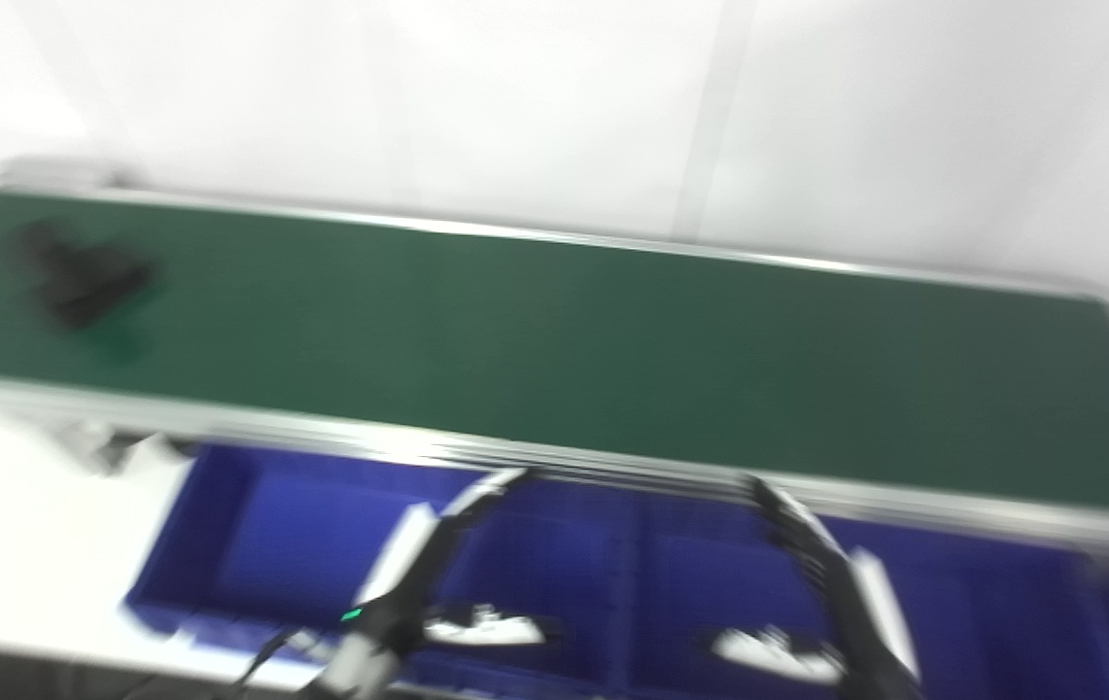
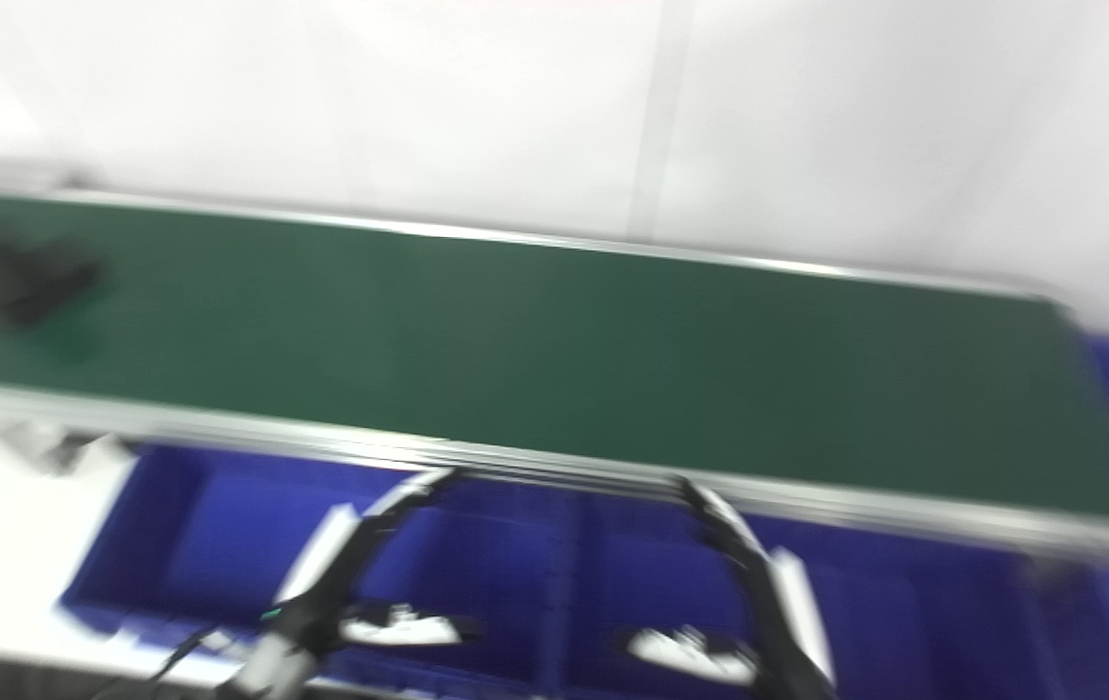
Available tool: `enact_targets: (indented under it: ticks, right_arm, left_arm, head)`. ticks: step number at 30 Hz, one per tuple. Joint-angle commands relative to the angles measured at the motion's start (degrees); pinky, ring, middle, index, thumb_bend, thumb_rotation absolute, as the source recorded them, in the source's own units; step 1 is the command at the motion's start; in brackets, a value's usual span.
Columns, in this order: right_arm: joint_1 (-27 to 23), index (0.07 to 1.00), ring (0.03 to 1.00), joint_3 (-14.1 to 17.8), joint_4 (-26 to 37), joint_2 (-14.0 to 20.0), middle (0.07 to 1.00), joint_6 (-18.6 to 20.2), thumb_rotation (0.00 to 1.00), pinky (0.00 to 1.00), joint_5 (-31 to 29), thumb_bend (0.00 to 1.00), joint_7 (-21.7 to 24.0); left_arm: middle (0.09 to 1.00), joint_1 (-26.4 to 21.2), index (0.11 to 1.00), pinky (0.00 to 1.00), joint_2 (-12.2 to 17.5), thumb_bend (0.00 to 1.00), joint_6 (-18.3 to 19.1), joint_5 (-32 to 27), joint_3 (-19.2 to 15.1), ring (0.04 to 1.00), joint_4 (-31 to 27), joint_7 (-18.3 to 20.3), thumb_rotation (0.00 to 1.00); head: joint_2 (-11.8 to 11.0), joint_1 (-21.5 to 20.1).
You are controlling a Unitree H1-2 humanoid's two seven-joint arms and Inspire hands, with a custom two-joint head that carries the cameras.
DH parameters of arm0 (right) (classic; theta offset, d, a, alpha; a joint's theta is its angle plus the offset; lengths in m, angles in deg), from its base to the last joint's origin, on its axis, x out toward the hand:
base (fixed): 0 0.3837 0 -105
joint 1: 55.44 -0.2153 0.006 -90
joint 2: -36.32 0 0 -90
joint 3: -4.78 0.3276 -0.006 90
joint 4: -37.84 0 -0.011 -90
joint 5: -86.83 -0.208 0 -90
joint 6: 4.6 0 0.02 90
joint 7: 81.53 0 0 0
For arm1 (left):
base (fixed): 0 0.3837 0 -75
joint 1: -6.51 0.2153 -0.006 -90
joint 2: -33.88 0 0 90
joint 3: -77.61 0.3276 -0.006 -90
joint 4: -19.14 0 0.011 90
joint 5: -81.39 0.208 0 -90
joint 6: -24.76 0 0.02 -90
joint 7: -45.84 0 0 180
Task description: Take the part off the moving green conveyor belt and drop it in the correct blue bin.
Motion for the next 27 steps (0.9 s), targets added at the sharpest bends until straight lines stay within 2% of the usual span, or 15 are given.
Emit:
enact_targets:
  ticks: [1, 4, 11, 18, 23, 27]
  right_arm:
    - [-0.05, 0.866, 0.885, 0.64, 1.55, 0.27, 0.884, -3.41, 0.16, 0.85, -1.15, 0.9, -0.5]
    - [-0.2, 0.869, 0.891, 0.82, 1.2, 0.77, 0.889, -3.71, 0.16, 0.86, -1.45, 0.9, -0.17]
    - [-0.66, 0.876, 0.885, 0.93, -0.1, 1.27, 0.895, -3.57, 0.16, 0.85, -1.56, 0.9, -0.06]
    - [-1.17, 0.874, 0.877, 1.14, -3.08, 1.21, 0.888, -7.56, 0.09, 0.86, -2.57, 0.9, -0.52]
    - [-1.46, 0.864, 0.866, 1.49, -4.06, 0.71, 0.883, -9.4, 0.04, 0.83, -2.87, 0.92, -1.11]
    - [-1.98, 0.864, 0.868, 1.82, -5.95, 0.47, 0.881, -12.19, 0.05, 0.83, -3.98, 0.93, -1.38]
  left_arm:
    - [0.91, -1.15, 0.884, 0.86, -1.09, 0.86, -2.01, 1.81, 0.61, 0.906, -0.64, -1.87, 0.37]
    - [0.906, -1.23, 0.883, 0.85, -1.84, 0.87, -1.96, 2.83, 0.79, 0.905, -0.17, -2.76, 0.38]
    - [0.896, -2.29, 0.874, 0.84, -2.16, 0.88, -3.85, 3.49, 1.54, 0.889, 3.11, -6.15, 0.38]
    - [0.884, -3.26, 0.863, 0.82, -1.46, 0.89, -3.88, 3.57, 2.62, 0.867, 4.79, -8.14, 0.38]
    - [0.884, -3.82, 0.858, 0.81, -1.55, 0.9, -3.82, 2.73, 2.83, 0.87, 5.85, -8.24, 0.36]
    - [0.882, -4.31, 0.856, 0.81, -1.55, 0.91, -3.87, 2.89, 3.16, 0.867, 6.7, -8.97, 0.36]
  head:
    - [-0.72, 1.69]
    - [-1.35, 2.72]
    - [-4.6, 4.98]
    - [-6.42, 4.23]
    - [-7.66, 4.13]
    - [-8.3, 3.35]
